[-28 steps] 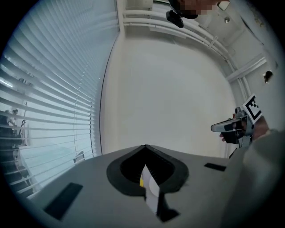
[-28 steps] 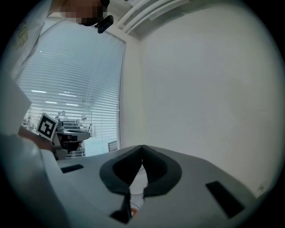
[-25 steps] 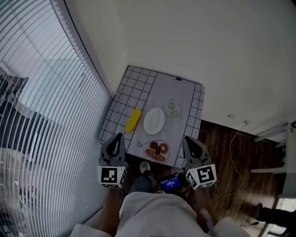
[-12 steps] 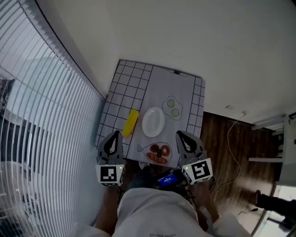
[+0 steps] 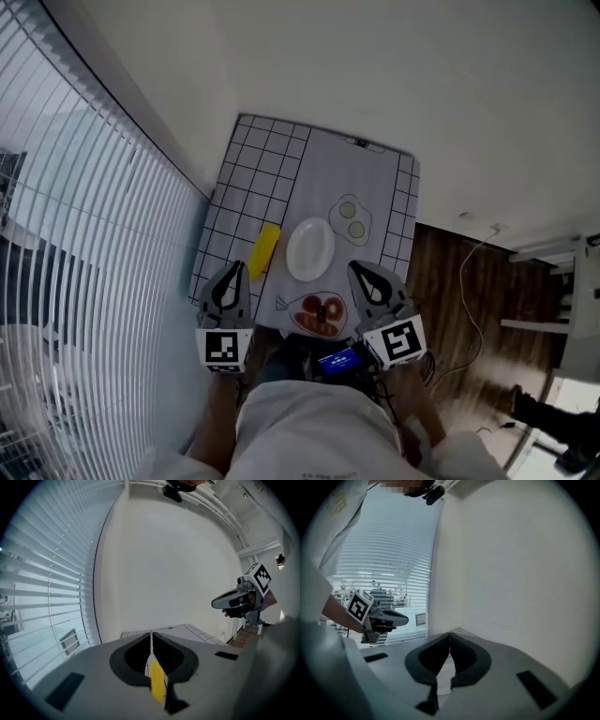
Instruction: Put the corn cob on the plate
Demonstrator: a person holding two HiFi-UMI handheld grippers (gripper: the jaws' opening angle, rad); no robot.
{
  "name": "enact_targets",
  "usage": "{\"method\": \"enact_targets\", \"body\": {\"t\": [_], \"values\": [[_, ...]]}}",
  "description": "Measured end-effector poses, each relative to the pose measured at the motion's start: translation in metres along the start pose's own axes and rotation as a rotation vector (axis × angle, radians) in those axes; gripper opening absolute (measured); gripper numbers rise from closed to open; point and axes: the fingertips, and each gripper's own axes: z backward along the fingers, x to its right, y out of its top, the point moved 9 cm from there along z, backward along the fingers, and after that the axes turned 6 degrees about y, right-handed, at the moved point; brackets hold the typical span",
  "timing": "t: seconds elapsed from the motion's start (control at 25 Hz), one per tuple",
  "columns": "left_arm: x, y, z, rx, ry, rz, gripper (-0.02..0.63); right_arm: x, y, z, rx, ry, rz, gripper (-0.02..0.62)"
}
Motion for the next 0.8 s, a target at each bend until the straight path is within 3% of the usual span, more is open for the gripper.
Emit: {"method": "enact_targets", "body": {"t": [0.32, 0.52, 0.8], "values": [[0.007, -0.023, -0.019, -0.086, 0.027, 0.034, 0.009, 0.013, -0.014, -0.035, -0.068, 0.14, 0.048, 0.007], [0.01, -0.045, -0.023, -0.154, 0.035, 0.01, 0.011, 0.011, -0.034, -0.058, -0.15, 0.231, 0.072, 0.007], [0.01, -0.072, -0.024, -0.228, 0.046, 0.06, 0.073, 0.01, -0.054, -0.092, -0.238, 0.356, 0.145, 0.008]]}}
